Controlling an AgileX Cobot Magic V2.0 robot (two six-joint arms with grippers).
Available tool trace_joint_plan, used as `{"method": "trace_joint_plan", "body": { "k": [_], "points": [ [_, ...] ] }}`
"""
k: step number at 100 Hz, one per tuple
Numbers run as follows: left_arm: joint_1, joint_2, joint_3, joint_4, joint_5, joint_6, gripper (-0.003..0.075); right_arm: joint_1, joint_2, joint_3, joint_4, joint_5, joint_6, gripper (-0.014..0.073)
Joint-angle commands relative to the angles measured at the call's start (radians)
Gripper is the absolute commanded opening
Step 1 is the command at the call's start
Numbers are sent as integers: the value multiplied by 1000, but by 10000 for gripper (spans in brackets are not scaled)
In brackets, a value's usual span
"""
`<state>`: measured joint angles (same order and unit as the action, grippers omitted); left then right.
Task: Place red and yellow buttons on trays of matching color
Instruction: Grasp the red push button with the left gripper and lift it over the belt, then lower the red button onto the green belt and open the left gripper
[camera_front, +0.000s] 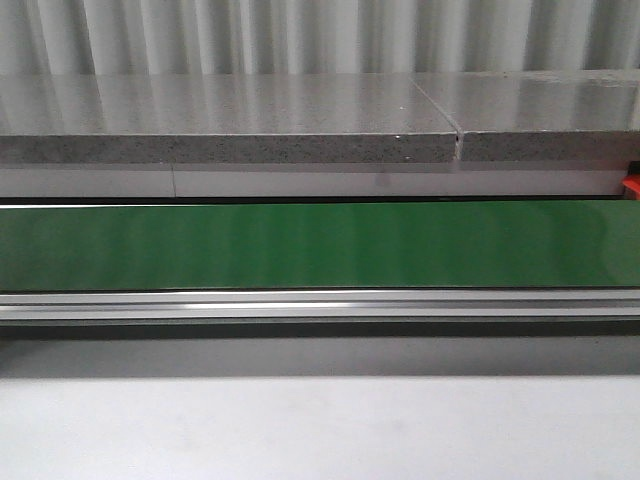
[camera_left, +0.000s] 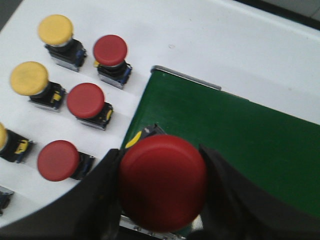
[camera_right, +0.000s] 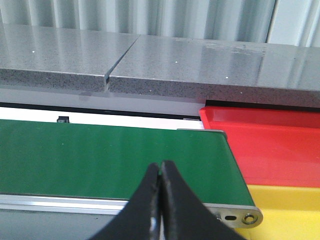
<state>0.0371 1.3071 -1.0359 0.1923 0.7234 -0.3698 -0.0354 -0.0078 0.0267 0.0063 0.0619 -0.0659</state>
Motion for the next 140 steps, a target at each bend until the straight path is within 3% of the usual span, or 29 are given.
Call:
{"method": "trace_joint_plan", "body": {
  "k": [1, 49, 58, 73, 82, 140],
  "points": [
    [-33, 28, -57, 6, -42, 10, -21, 1, -14, -14, -12, -78, 0, -69],
    [-50, 158, -65, 6, -54, 20, 9, 1, -14, -14, -12, -78, 0, -69],
    [-50, 158, -65, -2, -54, 66, 142, 1, -14, -14, -12, -78, 0, -69],
    [-50, 158, -65, -42, -54, 110, 532, 1, -14, -14, -12, -78, 0, -69],
    [-50, 158, -65, -42, -50, 110, 634, 1, -14, -14, -12, -78, 0, -69],
    [-50, -53, -111, -63, -45, 109, 531, 1, -14, -14, -12, -78, 0, -69]
  ]
}}
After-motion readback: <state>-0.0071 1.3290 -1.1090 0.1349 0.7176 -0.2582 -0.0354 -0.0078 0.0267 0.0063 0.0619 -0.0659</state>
